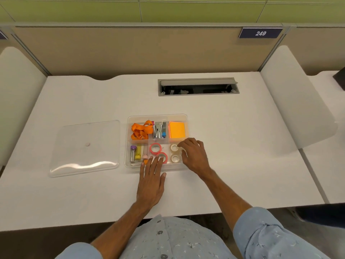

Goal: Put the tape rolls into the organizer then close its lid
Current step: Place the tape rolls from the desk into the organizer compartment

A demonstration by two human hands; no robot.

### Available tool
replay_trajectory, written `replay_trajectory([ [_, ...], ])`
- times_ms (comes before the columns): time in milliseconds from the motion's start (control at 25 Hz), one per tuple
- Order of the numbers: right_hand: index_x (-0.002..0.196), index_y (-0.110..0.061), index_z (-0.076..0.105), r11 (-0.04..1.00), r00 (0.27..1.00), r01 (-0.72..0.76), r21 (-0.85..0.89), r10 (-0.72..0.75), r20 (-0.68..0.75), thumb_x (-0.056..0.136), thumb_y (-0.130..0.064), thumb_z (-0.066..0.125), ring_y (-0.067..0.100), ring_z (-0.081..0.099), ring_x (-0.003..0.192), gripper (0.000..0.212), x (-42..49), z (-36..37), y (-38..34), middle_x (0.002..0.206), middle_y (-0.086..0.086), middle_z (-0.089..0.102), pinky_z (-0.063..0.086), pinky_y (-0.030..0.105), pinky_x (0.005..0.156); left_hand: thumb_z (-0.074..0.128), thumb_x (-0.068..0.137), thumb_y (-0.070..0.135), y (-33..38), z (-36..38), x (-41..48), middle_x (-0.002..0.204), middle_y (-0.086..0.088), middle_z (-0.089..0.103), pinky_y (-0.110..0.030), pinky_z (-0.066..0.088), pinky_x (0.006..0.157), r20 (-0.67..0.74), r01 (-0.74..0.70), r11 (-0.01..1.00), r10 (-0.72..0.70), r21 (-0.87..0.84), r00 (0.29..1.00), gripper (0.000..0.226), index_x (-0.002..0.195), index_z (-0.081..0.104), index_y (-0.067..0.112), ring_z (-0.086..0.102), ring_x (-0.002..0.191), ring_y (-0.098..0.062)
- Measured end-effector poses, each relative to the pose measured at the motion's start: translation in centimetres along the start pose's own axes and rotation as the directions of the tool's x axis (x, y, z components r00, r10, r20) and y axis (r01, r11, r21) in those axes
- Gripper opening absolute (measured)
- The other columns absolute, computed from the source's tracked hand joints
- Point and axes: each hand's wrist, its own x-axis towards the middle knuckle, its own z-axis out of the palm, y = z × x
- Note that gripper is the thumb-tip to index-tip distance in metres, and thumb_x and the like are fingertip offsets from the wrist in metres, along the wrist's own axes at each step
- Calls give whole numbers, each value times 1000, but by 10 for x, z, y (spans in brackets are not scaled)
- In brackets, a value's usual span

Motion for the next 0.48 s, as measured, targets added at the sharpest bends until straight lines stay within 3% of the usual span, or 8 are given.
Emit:
replay_trajectory([
  [200, 119, -21, 78, 962, 961, 188, -199, -138, 238, 82, -27, 83, 30, 52, 140, 38, 7, 8, -16, 130, 3, 74, 32, 58, 121, 35, 114, 50, -4, 2, 0, 180, -4, 31, -53, 6, 138, -2, -17, 1000, 17, -7, 1000, 64, 173, 30, 25, 23, 168, -29],
  [360, 122, -22, 77, 956, 956, 212, -203, -160, 246, 85, -22, 78, 31, 47, 146, 37, 1, 13, -14, 135, 2, 72, 23, 58, 125, 31, 114, 53, -4, 1, 0, 179, -6, 33, -47, -5, 138, -20, -20, 1000, 20, -24, 1000, 65, 172, 32, 24, 26, 167, -31],
  [480, 127, -23, 75, 975, 964, 193, -109, -168, 206, 88, -18, 76, 31, 43, 150, 40, -2, 14, -11, 139, 2, 70, 17, 59, 127, 32, 114, 53, -3, 1, 0, 179, -6, 32, -49, -3, 138, -22, -20, 999, 19, -25, 1000, 65, 172, 32, 24, 25, 168, -31],
])
